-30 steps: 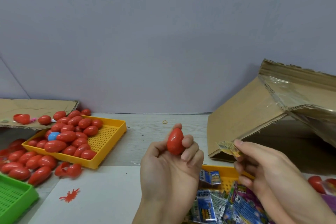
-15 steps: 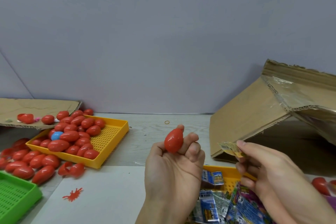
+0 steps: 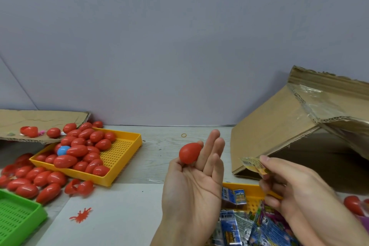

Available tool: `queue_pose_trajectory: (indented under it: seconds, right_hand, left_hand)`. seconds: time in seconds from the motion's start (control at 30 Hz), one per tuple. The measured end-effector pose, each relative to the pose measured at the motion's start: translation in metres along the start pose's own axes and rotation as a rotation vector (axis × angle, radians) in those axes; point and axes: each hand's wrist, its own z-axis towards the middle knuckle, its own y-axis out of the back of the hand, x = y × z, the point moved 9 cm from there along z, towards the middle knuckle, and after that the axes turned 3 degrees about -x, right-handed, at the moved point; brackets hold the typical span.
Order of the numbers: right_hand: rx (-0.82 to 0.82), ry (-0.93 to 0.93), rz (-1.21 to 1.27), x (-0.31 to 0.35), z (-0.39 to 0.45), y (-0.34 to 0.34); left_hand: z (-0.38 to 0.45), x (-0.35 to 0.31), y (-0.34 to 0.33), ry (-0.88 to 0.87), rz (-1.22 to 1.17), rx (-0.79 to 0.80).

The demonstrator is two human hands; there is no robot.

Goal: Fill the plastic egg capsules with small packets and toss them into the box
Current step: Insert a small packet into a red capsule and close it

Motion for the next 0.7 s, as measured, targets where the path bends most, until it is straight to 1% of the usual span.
queue_pose_trajectory:
  seconds: [0.1, 0.2, 0.33, 0.43, 0.57, 0.7]
  right_hand:
    - [0.000, -0.003, -0.001, 0.000, 0.000, -0.001]
    - [-0.006, 0.003, 0.004, 0.000, 0.000, 0.000]
    - [-0.008, 0.004, 0.006, 0.000, 0.000, 0.000]
    - [-0.008, -0.005, 0.002, 0.000, 0.000, 0.000]
    - [-0.013, -0.009, 0.014, 0.000, -0.001, 0.001]
    - [-0.034, -0.019, 0.031, 0.000, -0.002, 0.002]
  left_hand:
    - [0.001, 0.001, -0.001, 0.016, -0.001, 0.034]
    - [0.004, 0.000, 0.000, 0.004, 0.023, 0.035]
    - [0.004, -0.001, 0.003, -0.024, 0.055, 0.008]
    - [0.002, -0.006, 0.000, -0.078, 0.080, 0.007]
    - [0.001, -0.014, 0.004, -0.178, 0.231, -0.042]
    - [0.001, -0.022, 0.008, -0.305, 0.492, -0.133]
